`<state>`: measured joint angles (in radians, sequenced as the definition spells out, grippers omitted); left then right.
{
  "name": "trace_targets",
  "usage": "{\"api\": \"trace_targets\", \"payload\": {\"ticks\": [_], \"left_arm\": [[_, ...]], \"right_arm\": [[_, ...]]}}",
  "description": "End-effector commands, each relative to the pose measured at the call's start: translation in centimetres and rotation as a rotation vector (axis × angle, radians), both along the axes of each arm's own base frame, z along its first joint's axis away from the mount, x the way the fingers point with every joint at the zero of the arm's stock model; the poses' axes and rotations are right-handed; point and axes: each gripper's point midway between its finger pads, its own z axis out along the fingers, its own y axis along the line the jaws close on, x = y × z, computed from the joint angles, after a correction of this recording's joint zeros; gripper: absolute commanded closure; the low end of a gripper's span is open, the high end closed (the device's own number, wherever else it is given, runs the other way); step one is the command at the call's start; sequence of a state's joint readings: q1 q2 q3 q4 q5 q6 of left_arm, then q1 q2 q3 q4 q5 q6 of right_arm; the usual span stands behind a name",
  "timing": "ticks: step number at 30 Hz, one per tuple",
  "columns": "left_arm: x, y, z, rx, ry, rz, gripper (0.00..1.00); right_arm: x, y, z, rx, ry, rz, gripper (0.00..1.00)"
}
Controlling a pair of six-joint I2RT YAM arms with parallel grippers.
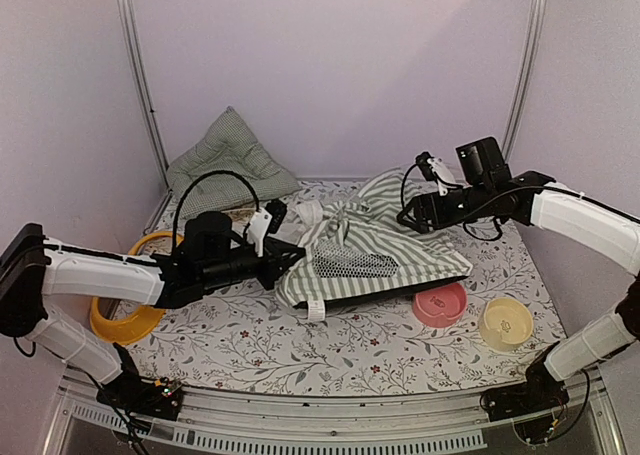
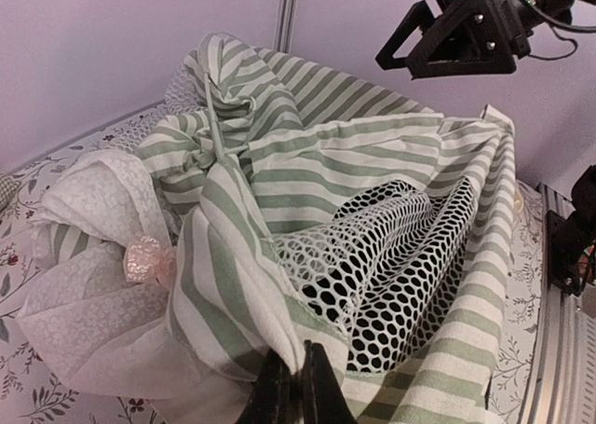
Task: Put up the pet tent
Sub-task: Adjust the tent pole in the pole socket of the pet tent.
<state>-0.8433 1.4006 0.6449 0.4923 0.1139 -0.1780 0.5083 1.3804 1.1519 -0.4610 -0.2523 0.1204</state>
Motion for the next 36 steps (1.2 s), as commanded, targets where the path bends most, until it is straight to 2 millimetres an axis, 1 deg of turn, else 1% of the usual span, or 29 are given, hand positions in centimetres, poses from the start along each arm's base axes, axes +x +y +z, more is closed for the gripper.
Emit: {"api": "trace_targets", "payload": {"ticks": [1, 2, 3, 8, 10, 12, 14, 18, 20, 23, 24, 25, 28, 30, 33, 36], "left_arm": [[0.4, -0.3, 0.5, 0.0, -0.038, 0.019, 1.0], [0.3, -0.4, 0.3, 0.005, -0.036, 0.019, 1.0], [0.2, -0.5, 0.2, 0.008, -0.034, 0.015, 1.0], [-0.3, -0.7, -0.7, 0.02, -0.01, 0.006, 1.0], [-0.4, -0.9, -1.1, 0.02, -0.001, -0.001, 1.0], [-0.4, -1.0, -1.2, 0.021, 0.006, -0.003, 1.0], [-0.3, -1.1, -1.4, 0.025, 0.01, -0.003, 1.0], [-0.3, -1.4, -1.9, 0.032, 0.023, -0.012, 1.0], [-0.3, -1.6, -2.2, 0.035, 0.029, -0.014, 1.0], [-0.3, -1.7, -2.2, 0.032, 0.033, -0.015, 1.0], [-0.3, -1.8, -2.2, 0.032, 0.033, -0.017, 1.0], [-0.3, -1.8, -2.3, 0.033, 0.033, -0.017, 1.0], [-0.4, -1.9, -2.4, 0.036, 0.035, -0.021, 1.0], [-0.4, -1.9, -2.6, 0.041, 0.037, -0.022, 1.0], [-0.6, -1.9, -3.0, 0.045, 0.043, -0.027, 1.0], [-0.7, -2.0, -3.3, 0.049, 0.049, -0.03, 1.0]], "right_arm": [[0.1, 3.0, -0.3, -0.007, 0.007, 0.02, 0.17], [0.4, 3.6, 0.1, -0.012, -0.009, 0.019, 0.17], [0.7, 4.1, 0.1, -0.01, -0.007, 0.011, 0.18], [1.9, 5.8, -2.7, -0.044, 0.025, 0.018, 0.23], [2.3, 6.4, -3.4, -0.064, 0.022, 0.045, 0.25], [2.9, 7.0, -2.8, -0.049, -0.007, 0.054, 0.24], [3.4, 7.7, -1.6, -0.006, -0.02, 0.046, 0.24], [4.3, 9.2, 0.6, 0.152, 0.002, -0.002, 0.28], [4.2, 10.0, 0.4, 0.256, 0.06, -0.034, 0.3], [3.9, 11.3, -0.9, 0.35, 0.171, -0.042, 0.37], [3.7, 11.6, -1.7, 0.379, 0.223, -0.056, 0.39], [3.5, 11.8, -2.3, 0.404, 0.257, -0.062, 0.42], [3.0, 11.9, -4.2, 0.452, 0.318, -0.089, 0.46], [2.9, 12.0, -4.7, 0.495, 0.346, -0.102, 0.46], [3.2, 12.4, -5.2, 0.514, 0.365, -0.108, 0.46], [3.3, 13.2, -5.6, 0.536, 0.384, -0.1, 0.48]]}}
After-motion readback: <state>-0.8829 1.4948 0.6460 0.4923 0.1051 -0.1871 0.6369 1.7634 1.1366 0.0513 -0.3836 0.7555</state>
